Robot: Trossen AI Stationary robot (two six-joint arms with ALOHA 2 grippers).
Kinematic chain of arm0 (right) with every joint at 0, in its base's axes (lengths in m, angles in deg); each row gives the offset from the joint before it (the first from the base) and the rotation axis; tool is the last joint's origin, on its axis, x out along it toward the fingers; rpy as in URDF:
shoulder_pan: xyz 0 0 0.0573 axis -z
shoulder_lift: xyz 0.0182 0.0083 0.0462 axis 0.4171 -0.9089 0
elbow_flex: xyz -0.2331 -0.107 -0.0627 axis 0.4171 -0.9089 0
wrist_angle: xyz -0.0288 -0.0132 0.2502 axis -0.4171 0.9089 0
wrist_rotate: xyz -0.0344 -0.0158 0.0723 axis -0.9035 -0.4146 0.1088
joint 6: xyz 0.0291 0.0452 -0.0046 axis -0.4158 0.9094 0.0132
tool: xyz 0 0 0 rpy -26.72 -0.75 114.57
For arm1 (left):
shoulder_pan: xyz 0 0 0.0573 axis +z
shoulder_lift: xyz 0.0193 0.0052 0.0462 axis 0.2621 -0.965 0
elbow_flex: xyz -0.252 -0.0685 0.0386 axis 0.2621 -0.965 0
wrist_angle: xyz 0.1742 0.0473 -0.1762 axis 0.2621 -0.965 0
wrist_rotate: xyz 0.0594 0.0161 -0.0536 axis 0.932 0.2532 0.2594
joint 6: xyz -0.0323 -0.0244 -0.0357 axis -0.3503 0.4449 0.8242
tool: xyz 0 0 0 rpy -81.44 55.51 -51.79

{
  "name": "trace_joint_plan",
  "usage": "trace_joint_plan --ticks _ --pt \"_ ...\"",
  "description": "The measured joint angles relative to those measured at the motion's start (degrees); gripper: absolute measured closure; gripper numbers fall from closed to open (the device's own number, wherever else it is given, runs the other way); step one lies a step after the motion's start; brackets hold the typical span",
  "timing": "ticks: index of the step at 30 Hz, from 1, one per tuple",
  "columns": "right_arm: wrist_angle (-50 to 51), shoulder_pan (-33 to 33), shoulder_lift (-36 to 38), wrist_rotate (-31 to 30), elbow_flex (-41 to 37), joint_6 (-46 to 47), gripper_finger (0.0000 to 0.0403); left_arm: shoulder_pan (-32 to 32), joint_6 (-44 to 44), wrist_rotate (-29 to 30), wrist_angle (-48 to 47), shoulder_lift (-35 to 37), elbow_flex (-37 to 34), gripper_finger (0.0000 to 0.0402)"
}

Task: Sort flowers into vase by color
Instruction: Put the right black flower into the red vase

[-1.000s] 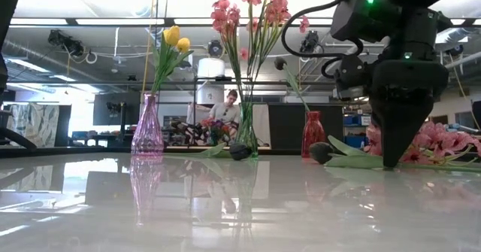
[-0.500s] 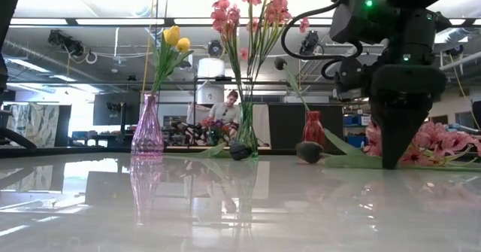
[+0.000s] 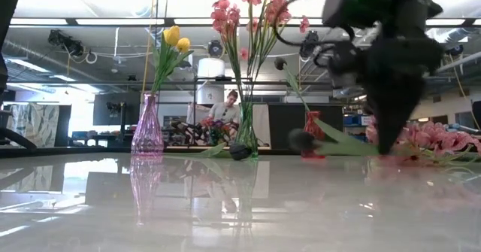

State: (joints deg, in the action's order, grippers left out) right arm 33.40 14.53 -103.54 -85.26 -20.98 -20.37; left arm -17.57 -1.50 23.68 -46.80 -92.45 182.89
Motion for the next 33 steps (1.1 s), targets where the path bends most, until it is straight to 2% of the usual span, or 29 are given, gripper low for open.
trace_joint_plan --ticks 8,16,22,28,33 --pt "3.6 -0.1 0.1 -0.8 7.8 -1.4 0.04 0.0 0.0 0.0 0.0 0.0 0.0 0.0134" --pt "12.4 -0.1 2.1 -6.6 13.7 -2.5 0.04 0.0 0.0 0.0 0.0 0.0 0.0 0.0134" --pt "14.2 -0.1 10.1 -10.5 13.7 -0.3 0.04 0.0 0.0 0.0 0.0 0.0 0.0 0.0134" --pt "14.7 0.4 21.0 -17.1 13.8 2.7 0.04 0.0 0.0 0.0 0.0 0.0 0.0 0.0134" --pt "18.2 1.8 27.9 -19.6 13.8 3.2 0.04 0.0 0.0 0.0 0.0 0.0 0.0 0.0134"
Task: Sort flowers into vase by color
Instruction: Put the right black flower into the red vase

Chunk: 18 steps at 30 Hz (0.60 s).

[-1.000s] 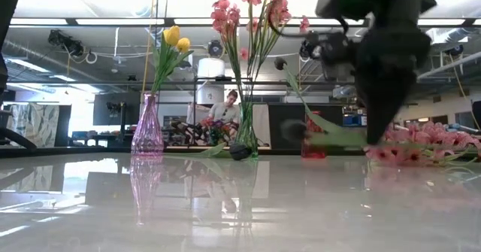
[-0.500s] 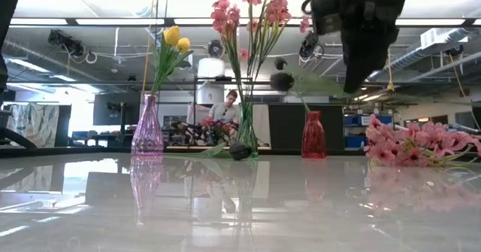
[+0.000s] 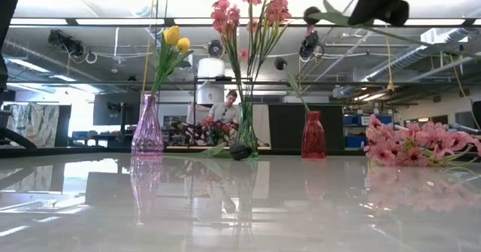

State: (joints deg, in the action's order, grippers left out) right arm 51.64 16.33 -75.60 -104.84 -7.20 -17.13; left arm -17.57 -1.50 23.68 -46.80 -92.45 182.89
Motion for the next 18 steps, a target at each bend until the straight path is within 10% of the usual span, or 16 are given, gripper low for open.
trace_joint_plan --ticks 18 --pt "-6.1 6.1 6.7 -16.9 0.0 -12.0 0.0399 0.0 0.0 0.0 0.0 0.0 0.0 0.0134"
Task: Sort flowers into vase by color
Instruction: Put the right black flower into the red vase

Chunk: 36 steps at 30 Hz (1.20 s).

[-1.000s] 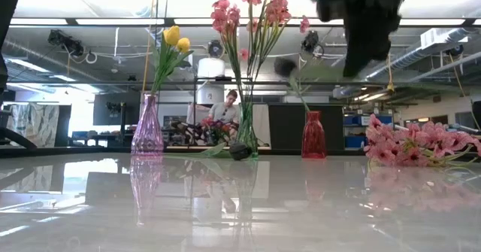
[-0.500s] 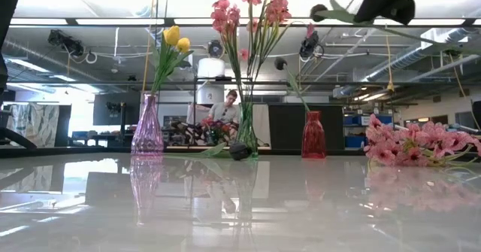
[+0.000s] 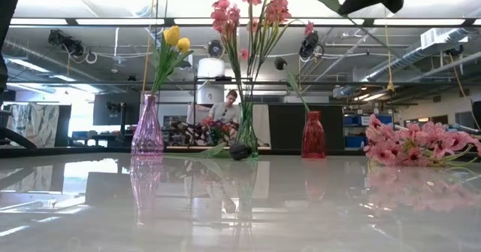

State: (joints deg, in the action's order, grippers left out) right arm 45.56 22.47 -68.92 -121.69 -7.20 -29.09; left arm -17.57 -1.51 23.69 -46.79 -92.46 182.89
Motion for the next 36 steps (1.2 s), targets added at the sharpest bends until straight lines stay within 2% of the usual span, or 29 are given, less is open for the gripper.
trace_joint_plan --ticks 6,9,22,28,36 --pt "-6.3 5.9 -0.6 -0.4 0.0 -7.1 0.0399 0.0 0.0 0.0 0.0 0.0 0.0 0.0134" --pt "-10.0 9.8 -0.7 1.4 0.0 -10.3 0.0399 0.0 0.0 0.0 0.0 0.0 0.0 0.0134" --pt "-24.9 28.7 -2.7 20.4 -0.2 -21.7 0.0399 0.0 0.0 0.0 0.0 0.0 0.0 0.0134" --pt "-38.4 34.2 -4.0 29.1 -6.4 -21.3 0.0399 0.0 0.0 0.0 0.0 0.0 0.0 0.0134" --pt "-51.6 37.3 -4.1 32.1 -14.5 -20.6 0.0398 0.0 0.0 0.0 0.0 0.0 0.0 0.0134"
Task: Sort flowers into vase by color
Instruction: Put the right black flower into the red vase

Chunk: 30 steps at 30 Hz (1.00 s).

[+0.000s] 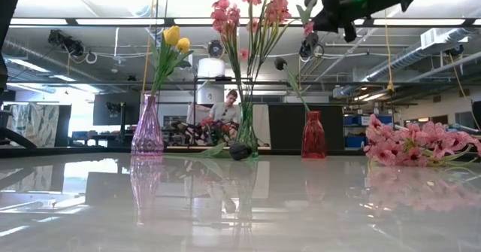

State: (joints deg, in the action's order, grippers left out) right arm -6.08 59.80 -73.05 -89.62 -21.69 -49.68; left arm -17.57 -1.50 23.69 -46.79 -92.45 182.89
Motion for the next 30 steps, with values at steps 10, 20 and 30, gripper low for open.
trace_joint_plan --ticks 10,20,30 --pt "-9.5 1.8 0.0 0.3 -5.2 0.3 0.0398 0.0 0.0 0.0 0.0 0.0 0.0 0.0134" --pt "-12.7 1.8 0.0 0.1 -6.5 -3.0 0.0398 0.0 0.0 0.0 0.0 0.0 0.0 0.0134" --pt "-17.8 1.9 -3.2 1.3 -6.5 -4.1 0.0398 0.0 0.0 0.0 0.0 0.0 0.0 0.0134"
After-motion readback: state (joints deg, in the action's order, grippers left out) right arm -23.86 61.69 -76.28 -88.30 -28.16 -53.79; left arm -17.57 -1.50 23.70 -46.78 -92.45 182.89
